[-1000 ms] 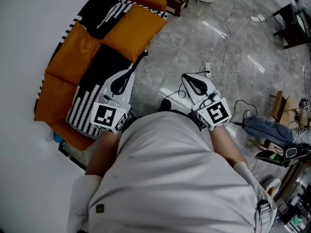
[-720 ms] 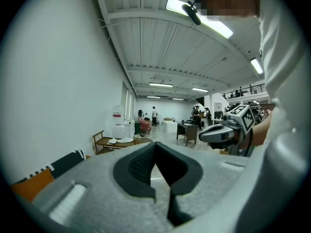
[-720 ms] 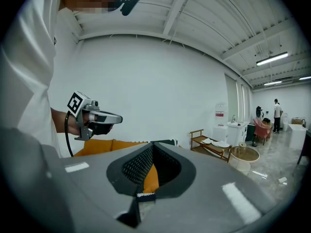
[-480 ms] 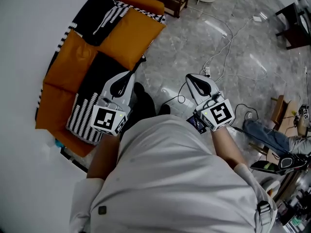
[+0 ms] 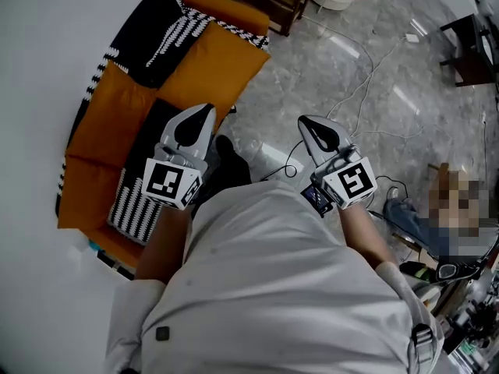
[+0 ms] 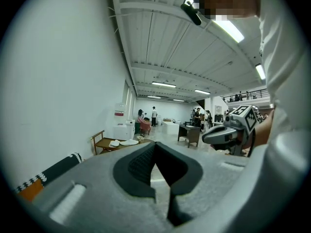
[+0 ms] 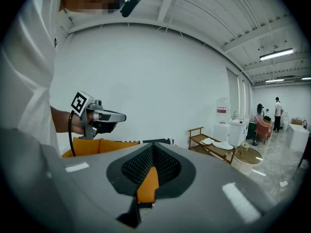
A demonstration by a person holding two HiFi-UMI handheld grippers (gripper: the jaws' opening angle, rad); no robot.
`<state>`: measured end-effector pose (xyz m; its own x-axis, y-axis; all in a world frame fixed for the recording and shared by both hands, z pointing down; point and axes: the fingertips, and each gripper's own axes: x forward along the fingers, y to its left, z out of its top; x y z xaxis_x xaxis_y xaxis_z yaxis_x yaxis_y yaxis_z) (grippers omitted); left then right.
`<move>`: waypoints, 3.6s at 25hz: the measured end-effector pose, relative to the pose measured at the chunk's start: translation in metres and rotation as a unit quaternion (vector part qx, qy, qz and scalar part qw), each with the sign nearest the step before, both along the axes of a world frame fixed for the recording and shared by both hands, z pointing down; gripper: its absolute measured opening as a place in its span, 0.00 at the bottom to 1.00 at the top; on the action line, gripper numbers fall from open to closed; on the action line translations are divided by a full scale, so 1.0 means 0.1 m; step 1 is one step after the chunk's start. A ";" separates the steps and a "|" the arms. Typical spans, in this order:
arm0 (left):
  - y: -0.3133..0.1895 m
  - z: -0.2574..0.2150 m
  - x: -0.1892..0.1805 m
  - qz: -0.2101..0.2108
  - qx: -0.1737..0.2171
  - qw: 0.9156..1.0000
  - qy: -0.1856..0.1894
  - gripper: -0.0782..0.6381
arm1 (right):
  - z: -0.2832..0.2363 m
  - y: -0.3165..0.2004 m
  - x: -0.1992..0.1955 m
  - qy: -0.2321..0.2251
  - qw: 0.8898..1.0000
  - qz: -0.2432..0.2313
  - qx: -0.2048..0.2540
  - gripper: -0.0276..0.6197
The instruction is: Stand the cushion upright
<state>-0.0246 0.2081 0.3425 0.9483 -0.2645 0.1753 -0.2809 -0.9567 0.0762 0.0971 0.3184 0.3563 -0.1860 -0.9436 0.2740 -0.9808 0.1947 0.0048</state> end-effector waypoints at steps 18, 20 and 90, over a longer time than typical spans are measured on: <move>-1.81 0.04 -0.35 -0.014 -0.014 1.000 0.019 0.11 | -0.16 -1.91 -0.38 0.020 0.999 -0.026 -0.002 0.06; -1.93 0.03 -0.42 -0.025 -0.023 0.999 0.027 0.11 | -0.17 -2.05 -0.42 0.023 0.999 -0.036 0.000 0.06; -3.81 0.87 -0.79 -0.360 -0.081 0.929 -0.013 0.11 | 0.92 -5.37 -0.09 0.024 0.930 -0.354 -0.101 0.09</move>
<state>-0.1036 -0.1729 0.4290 0.5316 -0.7965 0.2882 -0.8470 -0.4974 0.1877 0.0880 -0.2188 0.4484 -0.7236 -0.5178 0.4563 -0.6065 0.7926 -0.0625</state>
